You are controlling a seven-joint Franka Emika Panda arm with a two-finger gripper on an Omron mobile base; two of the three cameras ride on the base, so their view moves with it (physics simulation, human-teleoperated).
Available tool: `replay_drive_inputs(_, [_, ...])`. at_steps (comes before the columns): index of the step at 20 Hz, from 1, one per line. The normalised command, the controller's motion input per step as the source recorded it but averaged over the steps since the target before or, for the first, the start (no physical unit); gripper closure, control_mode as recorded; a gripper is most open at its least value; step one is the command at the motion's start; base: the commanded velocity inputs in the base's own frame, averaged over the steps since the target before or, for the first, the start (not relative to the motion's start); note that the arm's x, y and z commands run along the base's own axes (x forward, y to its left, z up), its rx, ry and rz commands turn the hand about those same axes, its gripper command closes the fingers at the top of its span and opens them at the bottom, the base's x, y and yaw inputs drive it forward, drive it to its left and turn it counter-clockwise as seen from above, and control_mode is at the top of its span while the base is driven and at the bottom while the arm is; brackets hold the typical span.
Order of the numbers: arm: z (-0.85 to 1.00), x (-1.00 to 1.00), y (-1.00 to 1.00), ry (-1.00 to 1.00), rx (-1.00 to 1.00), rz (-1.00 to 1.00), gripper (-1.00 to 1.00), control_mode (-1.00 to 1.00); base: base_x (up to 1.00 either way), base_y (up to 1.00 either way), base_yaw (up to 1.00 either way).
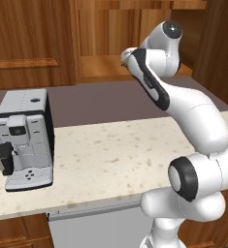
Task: Open the cabinet. Pick the sponge and place it next to the sink. Then close the cabinet.
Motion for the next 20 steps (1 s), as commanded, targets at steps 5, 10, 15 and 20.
replay_drive_inputs(5, [-0.17, 0.34, 0.0, 0.07, 0.0, 0.01, -1.0, -1.0, 0.0, 0.0, 0.0])
replay_drive_inputs(10, [-0.05, 0.27, 0.0, 0.06, 0.0, 0.01, -1.0, -1.0, 0.0, 0.0, 0.0])
replay_drive_inputs(15, [0.0, 0.22, 0.0, 0.02, 0.0, 0.01, -1.0, -1.0, 0.0, 0.0, 0.0])
replay_drive_inputs(20, [0.0, 0.1, 0.0, 0.04, 0.0, 0.01, -1.0, -1.0, 0.0, 0.0, 0.0])
